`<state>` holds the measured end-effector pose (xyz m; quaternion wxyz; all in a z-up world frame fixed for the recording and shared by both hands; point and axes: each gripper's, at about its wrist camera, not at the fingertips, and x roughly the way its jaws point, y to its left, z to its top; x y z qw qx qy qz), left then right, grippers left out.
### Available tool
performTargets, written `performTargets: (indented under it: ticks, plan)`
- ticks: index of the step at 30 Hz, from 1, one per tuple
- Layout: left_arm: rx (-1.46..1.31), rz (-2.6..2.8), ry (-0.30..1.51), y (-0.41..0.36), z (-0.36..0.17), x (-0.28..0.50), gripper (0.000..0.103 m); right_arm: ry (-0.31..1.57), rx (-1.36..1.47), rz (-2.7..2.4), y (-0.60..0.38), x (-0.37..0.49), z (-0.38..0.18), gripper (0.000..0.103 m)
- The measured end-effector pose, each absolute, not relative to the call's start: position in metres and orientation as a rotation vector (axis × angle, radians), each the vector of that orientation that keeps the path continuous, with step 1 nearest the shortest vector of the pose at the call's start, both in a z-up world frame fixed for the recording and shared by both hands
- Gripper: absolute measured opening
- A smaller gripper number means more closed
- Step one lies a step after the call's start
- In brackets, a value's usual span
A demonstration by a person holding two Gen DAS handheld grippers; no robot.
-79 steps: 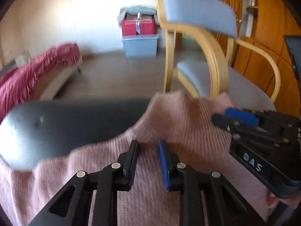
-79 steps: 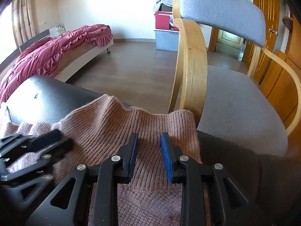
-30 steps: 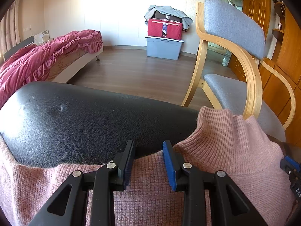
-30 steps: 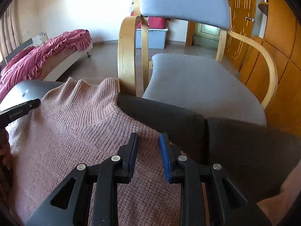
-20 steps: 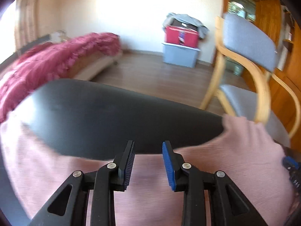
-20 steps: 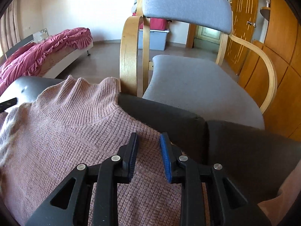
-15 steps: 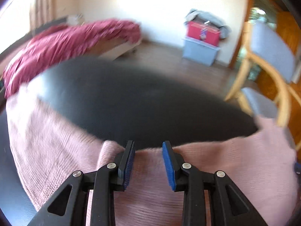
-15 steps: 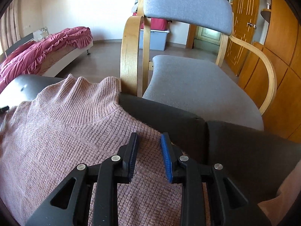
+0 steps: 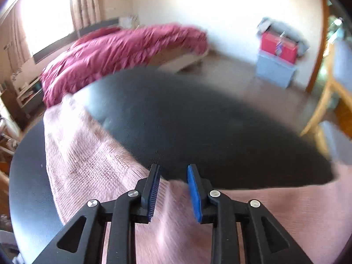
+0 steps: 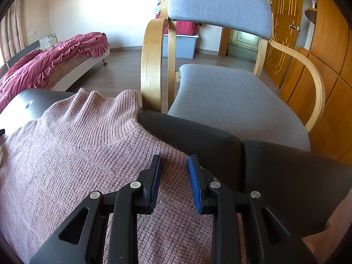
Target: Fold clothes
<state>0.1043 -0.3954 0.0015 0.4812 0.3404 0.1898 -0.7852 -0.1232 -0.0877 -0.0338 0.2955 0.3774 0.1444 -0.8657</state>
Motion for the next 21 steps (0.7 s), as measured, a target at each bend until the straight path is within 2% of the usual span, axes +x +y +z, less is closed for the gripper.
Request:
performTargets:
  ticks: [3, 6, 8, 15, 21]
  plan:
    - [0.910, -2.095, 0.432, -0.356, 0.002, 0.082, 0.030, 0.386, 1.003, -2.303, -0.088, -0.123, -0.034, 0.028]
    - [1.046, -2.115, 0.396, -0.344, -0.036, 0.062, 0.031, 0.385, 1.003, -2.303, -0.088, -0.123, -0.034, 0.028]
    - [0.991, -2.125, 0.387, -0.343, -0.038, 0.067, 0.033, 0.381, 1.004, -2.302, -0.088, -0.123, -0.034, 0.028]
    - [0.871, -1.992, 0.579, -0.385, -0.040, 0.105, 0.034, 0.379, 1.005, -2.302, -0.088, -0.121, -0.034, 0.028]
    - [0.884, -1.964, 0.504, -0.379, -0.037, 0.103, 0.034, 0.386, 1.001, -2.302, -0.090, -0.121, -0.034, 0.028]
